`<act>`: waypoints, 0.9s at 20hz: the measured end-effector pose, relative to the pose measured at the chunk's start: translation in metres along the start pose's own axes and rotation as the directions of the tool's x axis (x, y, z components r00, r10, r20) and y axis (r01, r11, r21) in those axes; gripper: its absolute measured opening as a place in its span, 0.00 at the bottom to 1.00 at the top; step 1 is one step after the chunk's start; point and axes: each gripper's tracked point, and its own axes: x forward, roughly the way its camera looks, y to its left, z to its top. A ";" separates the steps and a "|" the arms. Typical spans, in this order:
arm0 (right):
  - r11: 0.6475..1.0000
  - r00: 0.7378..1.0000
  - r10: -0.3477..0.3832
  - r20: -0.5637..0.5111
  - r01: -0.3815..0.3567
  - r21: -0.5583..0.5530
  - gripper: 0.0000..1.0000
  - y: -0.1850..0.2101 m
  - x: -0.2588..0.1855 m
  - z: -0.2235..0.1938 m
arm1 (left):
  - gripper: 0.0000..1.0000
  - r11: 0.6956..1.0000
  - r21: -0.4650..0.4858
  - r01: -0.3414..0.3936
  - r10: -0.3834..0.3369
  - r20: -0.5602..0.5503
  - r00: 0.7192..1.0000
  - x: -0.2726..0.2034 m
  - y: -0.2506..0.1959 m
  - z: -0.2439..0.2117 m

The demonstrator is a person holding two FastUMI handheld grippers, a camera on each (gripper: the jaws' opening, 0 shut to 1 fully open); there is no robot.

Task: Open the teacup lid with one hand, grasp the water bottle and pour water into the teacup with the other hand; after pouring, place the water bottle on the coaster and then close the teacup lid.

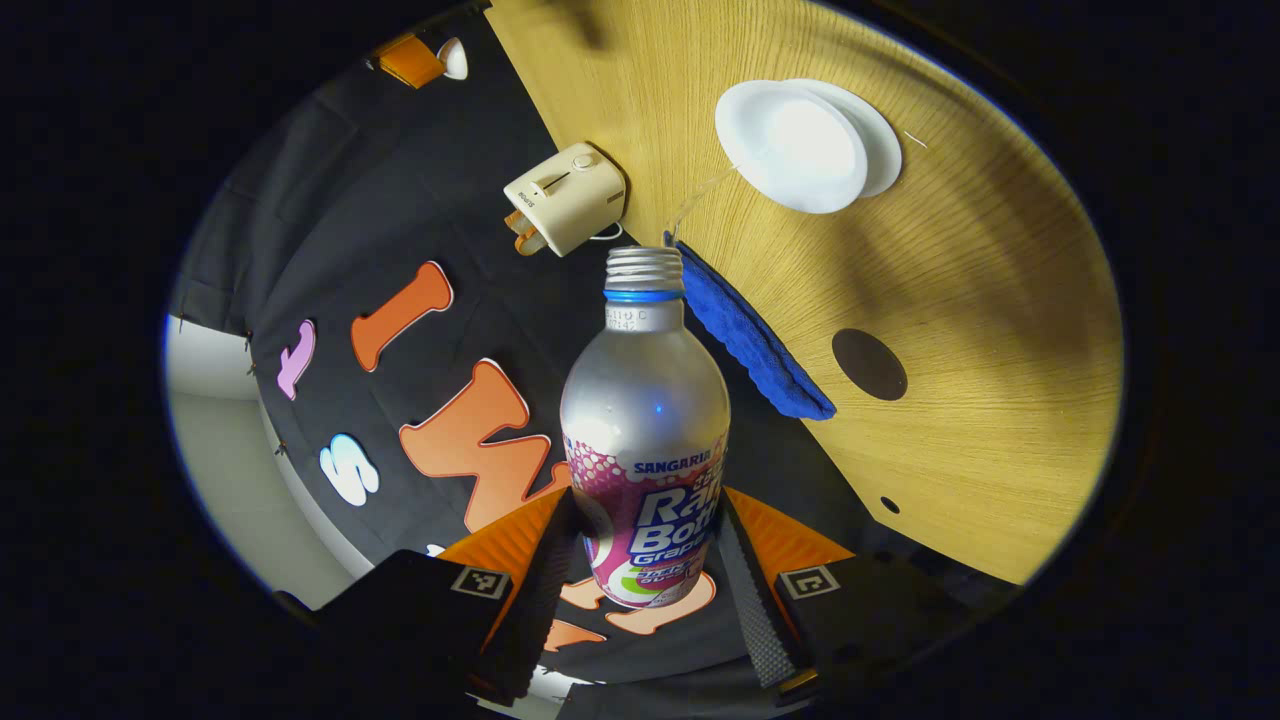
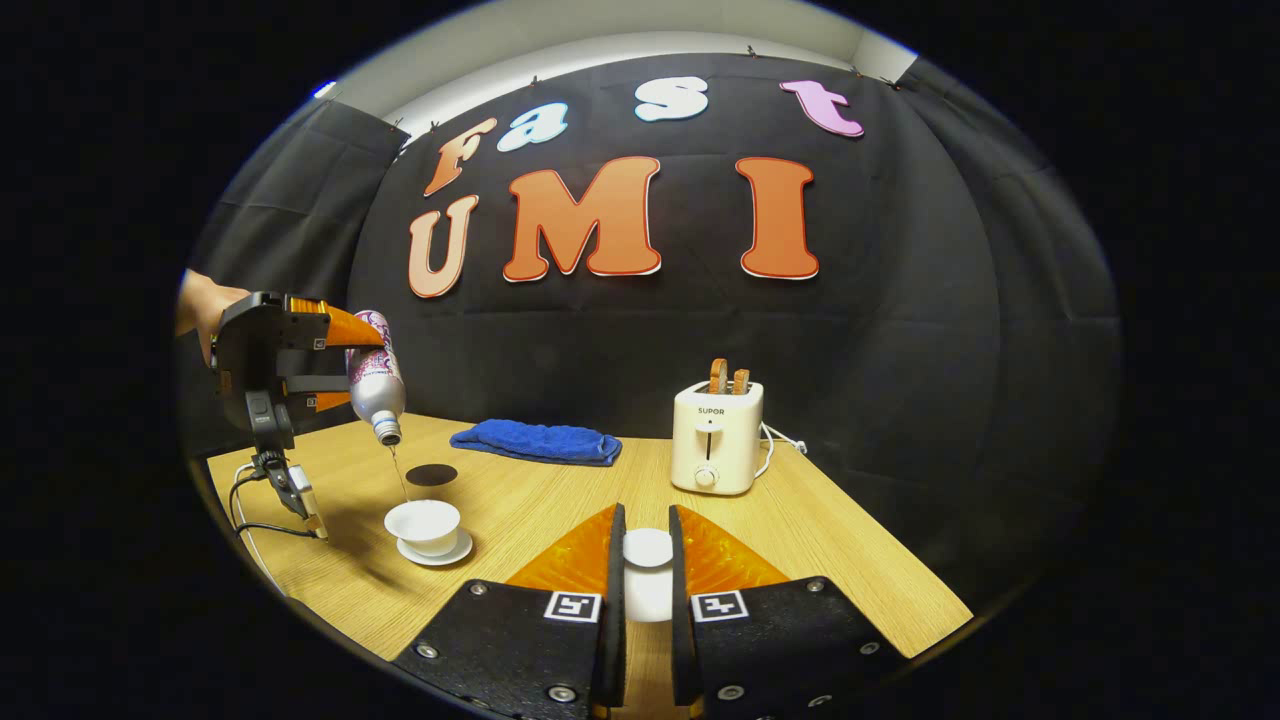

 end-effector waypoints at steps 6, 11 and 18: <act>1.000 1.000 -0.003 0.000 0.003 0.000 0.19 -0.001 0.000 0.001 | 0.83 0.999 0.039 -0.016 0.016 0.005 1.000 0.003 0.014 -0.002; 1.000 1.000 -0.006 0.002 0.006 0.005 0.19 -0.002 -0.002 0.002 | 0.80 0.998 0.047 -0.030 0.030 0.007 1.000 0.004 0.020 -0.002; 1.000 1.000 -0.004 -0.006 0.004 0.008 0.19 0.002 -0.003 -0.002 | 0.83 0.995 0.089 -0.039 0.036 0.040 0.999 0.004 -0.001 0.017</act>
